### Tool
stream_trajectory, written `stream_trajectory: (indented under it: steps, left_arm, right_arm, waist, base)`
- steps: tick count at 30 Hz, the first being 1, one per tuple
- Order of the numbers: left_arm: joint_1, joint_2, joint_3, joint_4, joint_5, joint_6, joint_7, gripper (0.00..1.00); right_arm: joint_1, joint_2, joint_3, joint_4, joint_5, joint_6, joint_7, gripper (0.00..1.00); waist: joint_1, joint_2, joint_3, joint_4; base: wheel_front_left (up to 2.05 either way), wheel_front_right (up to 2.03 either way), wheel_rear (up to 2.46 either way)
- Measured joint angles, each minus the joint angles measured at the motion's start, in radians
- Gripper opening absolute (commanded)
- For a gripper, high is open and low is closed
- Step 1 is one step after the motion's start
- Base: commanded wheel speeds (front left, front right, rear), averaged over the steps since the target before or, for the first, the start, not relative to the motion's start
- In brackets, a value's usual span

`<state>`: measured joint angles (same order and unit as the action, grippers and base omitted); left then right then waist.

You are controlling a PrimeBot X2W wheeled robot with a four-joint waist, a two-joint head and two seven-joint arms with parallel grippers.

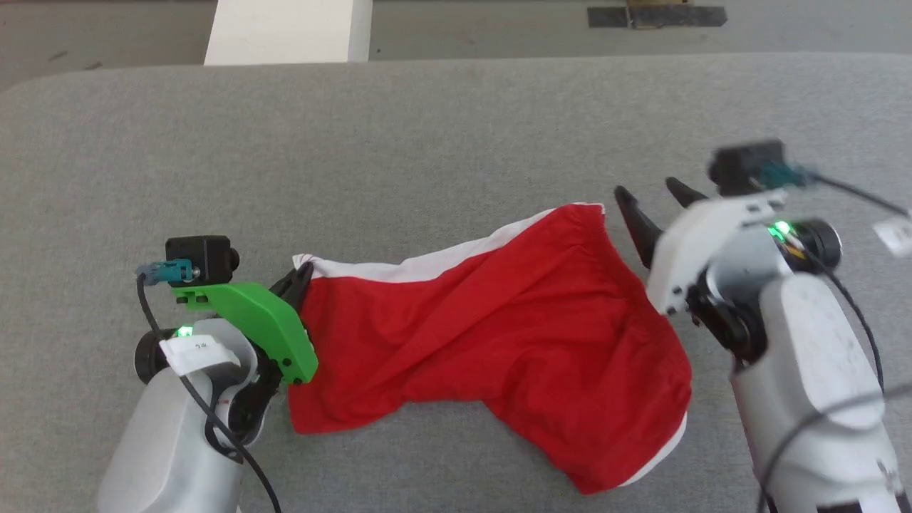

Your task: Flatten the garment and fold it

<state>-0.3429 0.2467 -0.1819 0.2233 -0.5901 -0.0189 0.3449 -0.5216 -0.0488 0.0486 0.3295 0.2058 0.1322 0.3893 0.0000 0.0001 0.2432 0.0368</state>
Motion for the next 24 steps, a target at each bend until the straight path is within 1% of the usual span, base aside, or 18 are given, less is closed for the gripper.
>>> stream_trajectory:
  steps: [3,6,12,14,19,20,21,22,24]
  left_arm:
    - [0.006,-0.002,-0.002,-0.022,-0.002,0.002,-0.002,0.0]
    - [0.009,-0.004,-0.009,-0.039,-0.002,0.002,-0.002,0.0]
    - [0.009,-0.009,-0.02,-0.044,-0.006,0.004,0.006,0.0]
    - [0.009,-0.01,-0.022,-0.042,-0.007,0.009,0.007,0.0]
    - [0.01,-0.009,-0.021,-0.038,-0.009,0.012,0.007,0.0]
    - [0.011,-0.009,-0.021,-0.038,-0.01,0.012,0.007,0.0]
    - [0.013,-0.009,-0.021,-0.037,-0.01,0.012,0.007,0.0]
    - [0.014,-0.009,-0.021,-0.037,-0.01,0.012,0.007,0.0]
    - [0.016,-0.009,-0.02,-0.036,-0.012,0.012,0.006,0.0]
  right_arm:
    - [-0.074,-0.001,0.037,0.06,-0.036,0.0,0.092,1.0]
    - [-0.124,0.0,0.053,0.122,-0.073,0.0,0.132,1.0]
    - [-0.158,-0.001,0.06,0.232,-0.092,0.0,0.137,1.0]
    - [-0.159,-0.001,0.076,0.261,-0.091,0.0,0.129,1.0]
    - [-0.171,-0.001,0.096,0.297,-0.077,0.0,0.103,1.0]
    - [-0.177,-0.002,0.102,0.303,-0.072,0.0,0.097,0.46]
    - [-0.179,-0.002,0.108,0.306,-0.069,0.0,0.086,0.04]
    - [-0.181,-0.002,0.111,0.308,-0.064,0.0,0.079,0.0]
    - [-0.182,-0.001,0.121,0.315,-0.05,0.0,0.065,0.0]
  waist:
    - [0.0,0.0,0.02,0.012]
    - [0.0,0.0,0.039,0.026]
    - [0.0,0.0,0.075,0.053]
    - [0.0,-0.0001,0.084,0.062]
    - [0.0,0.0,0.095,0.07]
    - [0.0,0.0,0.095,0.069]
    - [0.0,0.0,0.095,0.068]
    - [0.0,-0.0001,0.094,0.068]
    - [0.0,0.0,0.092,0.065]
  base:
    - [0.0,0.0,0.0]
    - [0.0,0.0,0.0]
    - [0.0,0.0,0.0]
    - [0.0,0.0,0.0]
    - [0.0,0.0,0.0]
    - [0.0,0.0,0.0]
    - [0.0,0.0,0.0]
    - [0.0,0.0,0.0]
    - [0.0,0.0,0.0]
